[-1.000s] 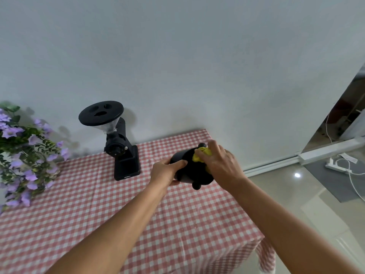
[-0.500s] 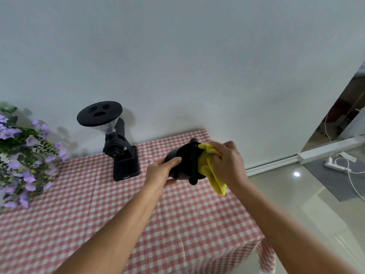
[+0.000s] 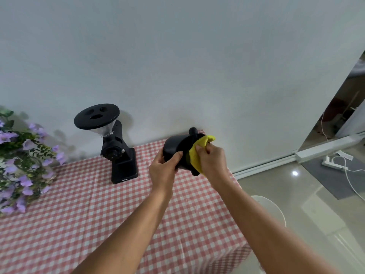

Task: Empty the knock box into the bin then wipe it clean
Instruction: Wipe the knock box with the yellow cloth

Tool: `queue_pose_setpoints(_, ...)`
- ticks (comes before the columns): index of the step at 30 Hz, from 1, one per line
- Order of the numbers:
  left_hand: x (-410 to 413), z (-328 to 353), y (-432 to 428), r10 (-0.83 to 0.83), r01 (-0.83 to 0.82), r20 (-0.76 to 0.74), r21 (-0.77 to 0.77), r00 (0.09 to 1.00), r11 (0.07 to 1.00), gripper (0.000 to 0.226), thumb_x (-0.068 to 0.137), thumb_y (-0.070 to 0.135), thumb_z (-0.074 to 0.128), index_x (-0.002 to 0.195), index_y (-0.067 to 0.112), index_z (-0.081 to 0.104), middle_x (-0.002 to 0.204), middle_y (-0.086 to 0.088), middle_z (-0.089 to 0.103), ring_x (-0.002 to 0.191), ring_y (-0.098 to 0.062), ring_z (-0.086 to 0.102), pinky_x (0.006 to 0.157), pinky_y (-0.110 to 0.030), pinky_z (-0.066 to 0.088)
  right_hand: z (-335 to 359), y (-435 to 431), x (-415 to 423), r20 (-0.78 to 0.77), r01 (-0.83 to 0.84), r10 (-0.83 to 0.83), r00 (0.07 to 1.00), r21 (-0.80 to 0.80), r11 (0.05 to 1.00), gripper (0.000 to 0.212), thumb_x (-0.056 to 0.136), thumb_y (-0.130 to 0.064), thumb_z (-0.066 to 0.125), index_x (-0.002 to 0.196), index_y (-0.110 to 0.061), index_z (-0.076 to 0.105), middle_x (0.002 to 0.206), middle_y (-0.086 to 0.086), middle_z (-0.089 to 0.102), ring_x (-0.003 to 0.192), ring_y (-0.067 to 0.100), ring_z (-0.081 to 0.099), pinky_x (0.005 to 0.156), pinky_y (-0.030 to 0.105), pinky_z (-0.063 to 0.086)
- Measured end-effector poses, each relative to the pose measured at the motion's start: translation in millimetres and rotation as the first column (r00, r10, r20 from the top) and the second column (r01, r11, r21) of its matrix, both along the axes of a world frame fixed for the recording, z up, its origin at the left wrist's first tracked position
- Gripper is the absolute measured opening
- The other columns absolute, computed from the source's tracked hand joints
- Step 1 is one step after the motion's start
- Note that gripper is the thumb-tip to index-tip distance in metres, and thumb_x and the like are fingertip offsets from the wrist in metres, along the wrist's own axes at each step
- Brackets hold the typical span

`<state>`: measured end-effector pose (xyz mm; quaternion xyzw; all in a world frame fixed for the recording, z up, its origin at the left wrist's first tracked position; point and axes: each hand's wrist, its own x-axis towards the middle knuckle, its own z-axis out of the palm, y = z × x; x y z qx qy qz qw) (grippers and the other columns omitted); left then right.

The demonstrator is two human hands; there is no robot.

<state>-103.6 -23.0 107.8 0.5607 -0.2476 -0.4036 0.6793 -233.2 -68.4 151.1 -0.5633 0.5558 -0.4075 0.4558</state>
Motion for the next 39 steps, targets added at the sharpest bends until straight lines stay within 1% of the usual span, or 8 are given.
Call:
queue_pose_setpoints(7,20.0,-8.0,1.3,0.034,-0.025,-0.080,0.114,0.996,0.993,0.056,0.082,0.015,0.081,0.134,0.017,0.062,0.110,-0.004,0.073,0.089,-0.020,0.076,0.072,-0.043,0.064,-19.6,5.4,-13.3,-0.225,-0.140,0.123,0.966,-0.062,0.988,0.035,0.094,-0.019,0.064,0.059,-0.019,0.055,0.055,-0.010,0.052,0.050,0.006,0.049,0.044,0.013,0.033)
queue_pose_setpoints(15,34.2,-7.7,1.4,-0.014,0.035,-0.155,0.131,0.988,0.991,0.034,0.083,0.016,0.079,0.117,0.018,0.073,0.113,-0.011,0.075,0.102,-0.029,0.073,0.079,-0.049,0.063,-2.4,-12.8,-48.7,0.355,0.269,-0.200,0.913,-0.158,0.950,0.033,0.092,-0.026,0.061,0.072,0.000,0.057,0.061,-0.003,0.042,0.057,0.008,0.038,0.051,0.027,0.032)
queue_pose_setpoints(19,27.3,-5.1,-1.8,-0.063,0.077,-0.124,0.111,0.990,0.991,0.041,0.083,0.017,0.079,0.123,0.016,0.070,0.115,-0.010,0.075,0.101,-0.027,0.074,0.072,-0.044,0.064,1.0,-12.8,-36.6,0.079,-0.053,0.090,0.993,-0.385,0.921,0.012,0.095,-0.023,0.059,0.091,-0.025,0.071,0.075,-0.026,0.061,0.068,-0.011,0.056,0.063,0.006,0.041)
queue_pose_setpoints(21,23.5,-3.5,-3.1,-0.088,0.098,-0.107,0.096,0.990,0.990,0.048,0.082,0.017,0.080,0.128,0.014,0.067,0.115,-0.011,0.075,0.097,-0.025,0.075,0.071,-0.042,0.063,-7.9,-14.3,-28.9,-0.139,-0.254,0.215,0.967,-0.403,0.879,0.028,0.098,-0.018,0.058,0.124,-0.022,0.067,0.109,-0.028,0.063,0.096,-0.012,0.058,0.082,0.007,0.041)
queue_pose_setpoints(23,23.6,-3.1,-3.2,-0.089,0.098,-0.087,0.101,0.992,0.990,0.051,0.081,0.017,0.082,0.130,0.014,0.066,0.116,-0.011,0.074,0.095,-0.023,0.076,0.070,-0.042,0.063,-10.5,-18.1,-26.5,-0.224,-0.279,0.208,0.952,-0.360,0.890,0.034,0.099,-0.020,0.055,0.132,-0.023,0.062,0.106,-0.015,0.068,0.095,0.002,0.063,0.078,0.015,0.046)
queue_pose_setpoints(29,40.1,-7.0,0.7,-0.025,0.042,-0.125,0.137,0.992,0.990,0.048,0.082,0.018,0.081,0.128,0.015,0.068,0.117,-0.011,0.073,0.102,-0.029,0.073,0.072,-0.045,0.063,14.6,-56.8,-58.4,-0.056,0.120,-0.139,0.989,-0.258,0.959,0.031,0.096,-0.023,0.057,0.067,-0.013,0.060,0.057,-0.007,0.051,0.052,0.007,0.044,0.050,0.028,0.032)
queue_pose_setpoints(34,32.5,-2.7,-3.1,-0.061,0.077,-0.136,0.115,0.989,0.990,0.034,0.082,0.018,0.081,0.116,0.020,0.074,0.114,-0.009,0.075,0.099,-0.026,0.075,0.068,-0.042,0.063,24.0,-53.3,-53.1,0.184,-0.051,0.065,0.981,-0.081,0.995,0.030,0.097,-0.026,0.061,0.073,-0.007,0.065,0.072,0.006,0.053,0.068,0.018,0.049,0.064,0.035,0.039)
queue_pose_setpoints(39,21.6,-1.5,-6.7,-0.076,0.088,-0.109,0.109,0.991,0.990,0.052,0.081,0.019,0.081,0.131,0.015,0.066,0.119,-0.011,0.072,0.103,-0.027,0.073,0.070,-0.042,0.063,8.7,-36.7,-28.7,0.016,-0.253,0.257,0.966,-0.114,0.961,0.024,0.098,-0.028,0.058,0.082,-0.015,0.068,0.070,-0.005,0.054,0.065,0.012,0.050,0.061,0.027,0.037)
